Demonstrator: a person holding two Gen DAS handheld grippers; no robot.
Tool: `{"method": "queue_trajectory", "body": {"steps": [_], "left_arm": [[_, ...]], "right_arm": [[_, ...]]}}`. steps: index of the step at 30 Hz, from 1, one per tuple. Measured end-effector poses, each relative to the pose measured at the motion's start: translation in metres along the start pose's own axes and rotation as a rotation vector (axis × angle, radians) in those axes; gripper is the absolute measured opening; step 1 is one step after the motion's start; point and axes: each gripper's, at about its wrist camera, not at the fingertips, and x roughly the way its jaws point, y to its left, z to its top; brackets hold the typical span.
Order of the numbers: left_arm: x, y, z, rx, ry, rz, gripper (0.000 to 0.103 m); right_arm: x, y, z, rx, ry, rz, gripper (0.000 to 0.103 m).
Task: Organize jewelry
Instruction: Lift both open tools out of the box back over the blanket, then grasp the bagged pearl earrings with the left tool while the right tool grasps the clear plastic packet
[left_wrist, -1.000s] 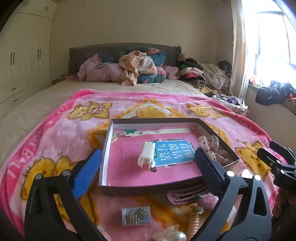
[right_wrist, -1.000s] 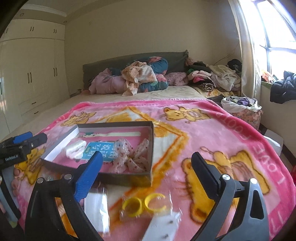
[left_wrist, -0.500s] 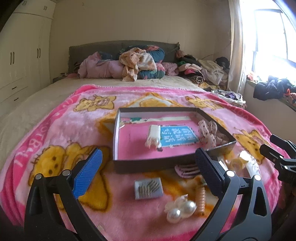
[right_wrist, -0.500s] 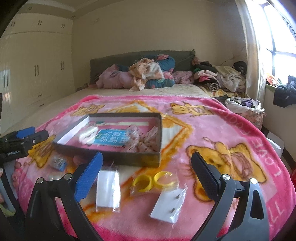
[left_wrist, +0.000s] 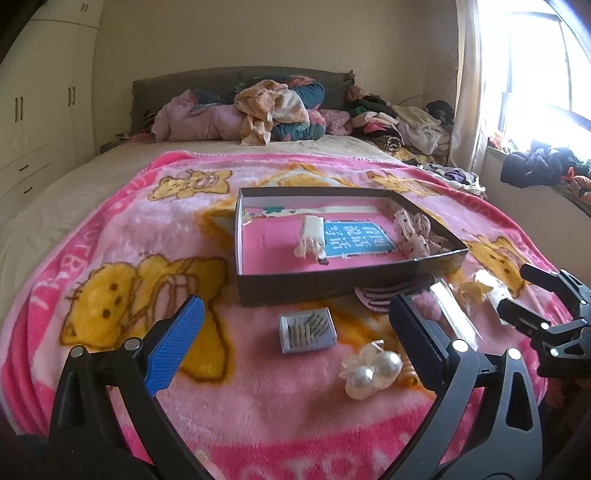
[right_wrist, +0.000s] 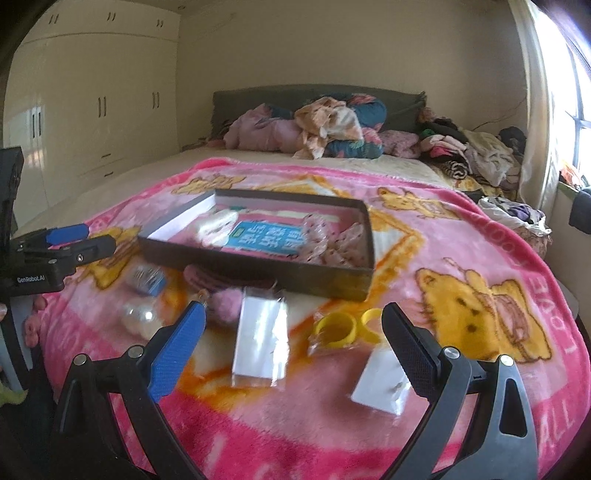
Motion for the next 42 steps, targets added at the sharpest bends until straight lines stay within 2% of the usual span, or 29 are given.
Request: {"method": "queue_trajectory", "body": {"steps": [7,17,27,34,37,42], "left_arm": [[0.005,0.001,-0.016,-0.02,0.058,-0.032,0.091],[0.016,-0.003,-0.029,-0.027,0.108,-0.077,0.091],[0.03,-0.018,-0.036,-0.011,0.159,-0.146,0.091],[0.045,-0.031,-0.044,-0.014,0.207,-0.192,0.077],[0.05,-0.036,-0.044,-0.03,0.215,-0.205,0.072],[0.051,-0.041,-0.044,-0.036,0.216,-0.221,0.063]], "right_arm": [[0.013,0.005,-0.009,-0.004,0.048,0.034,0.093],[0.03,0.011,-0.021,-0.017,0.109,0.076,0.076],[0.056,0.003,-0.026,0.042,0.183,0.134,0.056],[0.065,-0.002,-0.026,0.069,0.192,0.151,0.049],[0.067,-0.006,-0.027,0.088,0.195,0.156,0.041],[0.065,-0.009,-0.027,0.103,0.189,0.169,0.04]]}}
